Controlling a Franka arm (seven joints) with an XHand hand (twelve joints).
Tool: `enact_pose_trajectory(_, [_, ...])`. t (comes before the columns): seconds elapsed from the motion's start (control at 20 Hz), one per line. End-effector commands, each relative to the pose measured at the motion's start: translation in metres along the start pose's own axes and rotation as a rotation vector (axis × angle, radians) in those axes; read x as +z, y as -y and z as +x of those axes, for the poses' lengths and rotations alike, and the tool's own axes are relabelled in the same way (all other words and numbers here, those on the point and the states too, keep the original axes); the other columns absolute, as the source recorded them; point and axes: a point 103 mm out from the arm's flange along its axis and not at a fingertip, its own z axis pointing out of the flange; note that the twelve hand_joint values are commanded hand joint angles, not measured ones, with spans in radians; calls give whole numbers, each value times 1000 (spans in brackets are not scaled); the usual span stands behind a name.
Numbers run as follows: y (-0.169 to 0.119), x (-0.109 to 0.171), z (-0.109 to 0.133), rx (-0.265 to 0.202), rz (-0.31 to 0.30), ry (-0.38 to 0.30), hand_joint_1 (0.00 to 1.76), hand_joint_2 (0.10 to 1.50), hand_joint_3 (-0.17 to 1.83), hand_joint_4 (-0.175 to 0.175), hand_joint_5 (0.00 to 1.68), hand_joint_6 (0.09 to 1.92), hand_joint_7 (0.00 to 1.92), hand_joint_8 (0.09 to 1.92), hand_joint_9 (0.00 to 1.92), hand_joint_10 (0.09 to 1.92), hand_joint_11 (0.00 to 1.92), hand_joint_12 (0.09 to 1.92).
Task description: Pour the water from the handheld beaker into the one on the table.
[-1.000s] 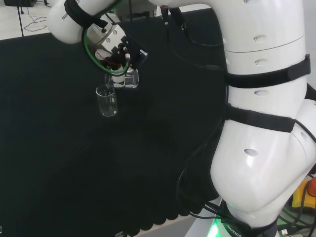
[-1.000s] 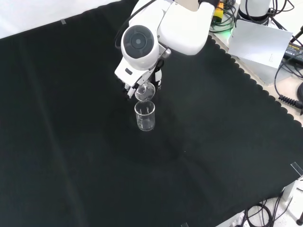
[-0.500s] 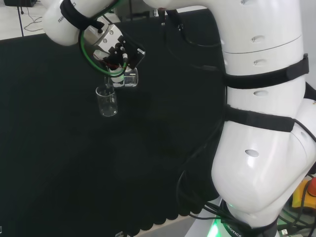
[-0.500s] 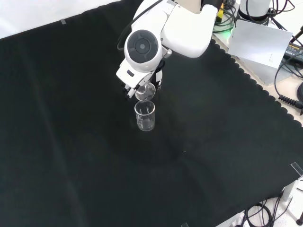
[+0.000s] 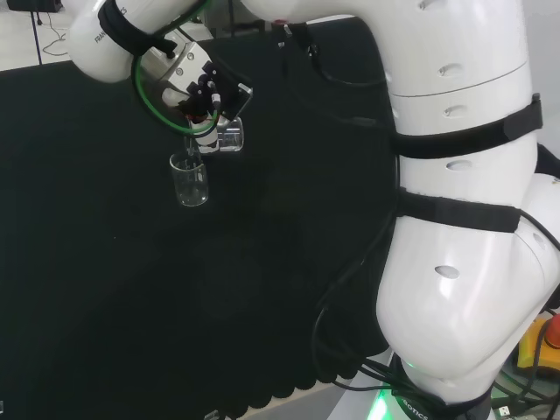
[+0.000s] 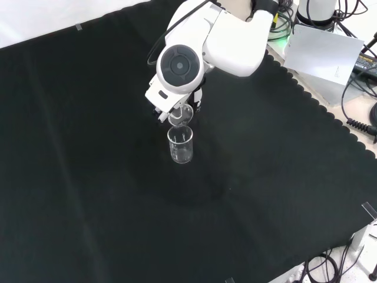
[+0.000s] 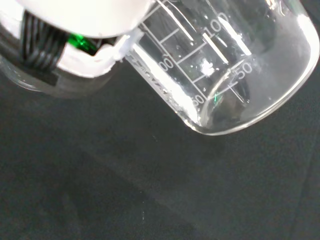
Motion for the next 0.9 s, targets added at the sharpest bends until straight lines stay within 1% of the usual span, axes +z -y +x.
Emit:
enact_pose_trajectory(0.05, [-1, -2, 2, 1, 17, 18, 1176, 703, 559, -33, 1302, 580, 1716, 87, 1716, 153, 1395, 671])
enact_pose_trajectory(0.2, [-2, -4, 2, 1, 21, 25, 1176, 704, 560, -34, 1302, 582, 1716, 87, 1716, 154, 1395, 671])
enact_pose_trajectory(0.3, [-7, -12, 11, 2, 26, 33, 1176, 704, 559, -35, 1301, 583, 1716, 87, 1715, 155, 1395, 671])
enact_pose_trajectory(0.6, [-5, -12, 10, 12, 36, 58, 1176, 705, 559, -37, 1299, 586, 1716, 87, 1713, 157, 1395, 670])
enact_pose_trajectory(0.75, [-2, -9, 5, 13, 41, 57, 1176, 705, 559, -38, 1297, 589, 1716, 87, 1712, 159, 1396, 670])
enact_pose_trajectory(0.8, [-5, -14, 10, 16, 45, 62, 1176, 706, 559, -39, 1297, 589, 1716, 87, 1712, 160, 1396, 669])
enact_pose_trajectory(0.9, [-7, -16, 13, 18, 48, 64, 1176, 706, 559, -39, 1296, 591, 1716, 87, 1711, 161, 1396, 669])
